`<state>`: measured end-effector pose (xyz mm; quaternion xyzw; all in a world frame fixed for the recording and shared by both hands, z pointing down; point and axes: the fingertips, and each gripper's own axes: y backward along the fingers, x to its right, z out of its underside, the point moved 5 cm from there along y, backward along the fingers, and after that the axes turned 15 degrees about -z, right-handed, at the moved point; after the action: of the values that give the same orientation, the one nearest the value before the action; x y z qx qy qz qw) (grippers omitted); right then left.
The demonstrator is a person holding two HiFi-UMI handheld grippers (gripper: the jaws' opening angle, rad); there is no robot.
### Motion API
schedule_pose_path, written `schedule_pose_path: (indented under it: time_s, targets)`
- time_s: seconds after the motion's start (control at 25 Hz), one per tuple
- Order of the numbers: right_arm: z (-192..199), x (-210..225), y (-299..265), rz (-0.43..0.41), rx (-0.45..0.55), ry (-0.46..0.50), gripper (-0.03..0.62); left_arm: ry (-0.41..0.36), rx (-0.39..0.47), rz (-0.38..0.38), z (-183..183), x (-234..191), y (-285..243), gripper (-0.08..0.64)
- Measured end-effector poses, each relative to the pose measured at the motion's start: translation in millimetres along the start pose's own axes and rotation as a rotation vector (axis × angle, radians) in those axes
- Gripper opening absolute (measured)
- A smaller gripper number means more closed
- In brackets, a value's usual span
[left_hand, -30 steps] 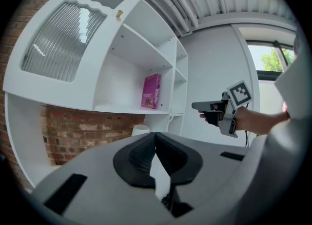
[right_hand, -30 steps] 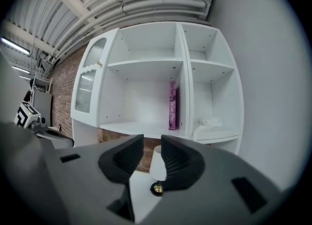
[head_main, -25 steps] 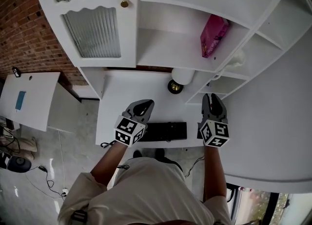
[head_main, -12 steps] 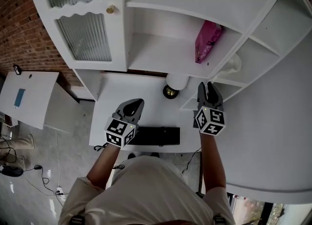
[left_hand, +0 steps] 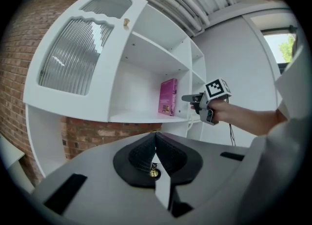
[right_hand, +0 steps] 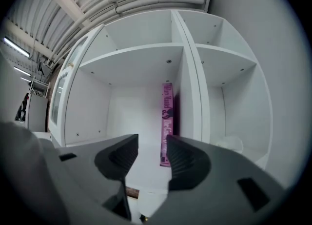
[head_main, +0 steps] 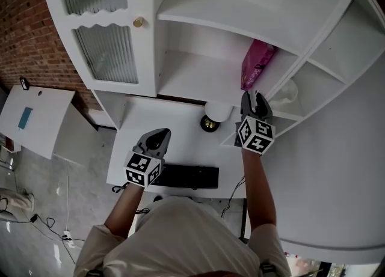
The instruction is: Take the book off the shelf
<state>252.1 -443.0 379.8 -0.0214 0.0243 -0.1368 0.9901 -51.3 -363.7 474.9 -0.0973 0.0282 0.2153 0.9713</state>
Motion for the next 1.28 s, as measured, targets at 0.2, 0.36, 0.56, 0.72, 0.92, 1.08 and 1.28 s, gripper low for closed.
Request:
schedule_pose_path:
  time_s: [0.2,0.36,0.56,0.72,0.92,1.08,1.28]
  targets:
    - [-8.0,9.1,-17.1,0.025,-0.001,-0.039,0.169,0.014,0.000,-0.020,-2.9,-4.5,-0.6,-0.005]
    - [-10.6,19.3,-33.0,0.059,-0.013,-0.085,0.169,0.023,-0.004,-0.023,-0.6,-5.2,-3.1,-0.005]
    - [-12.7,22.0,-52.0,0.104,-0.038,-0.096,0.169,0.045,-0.009,-0.021,4.6,-5.2,-3.9,-0.005]
    - [-14.4,27.1,-64.8,0.166,-0.048,-0.076,0.169,0.060,-0.009,-0.021,7.6,-8.8,-5.6,-0.005]
    - [-14.8,35.0,-74.9,0.248,-0.056,-0.077,0.169,0.080,-0.012,-0.030,10.7,-17.1,-7.2,-0.005]
    - [-15.9,42.1,-83.1,0.285,-0.052,-0.104,0.179,0.086,-0.012,-0.028,11.8,-21.2,-8.7,-0.005]
    - [-12.6,47.5,-93.8,0.298,-0.073,-0.101,0.183,0.089,-0.027,-0.031,15.9,-28.1,-10.8,-0.005]
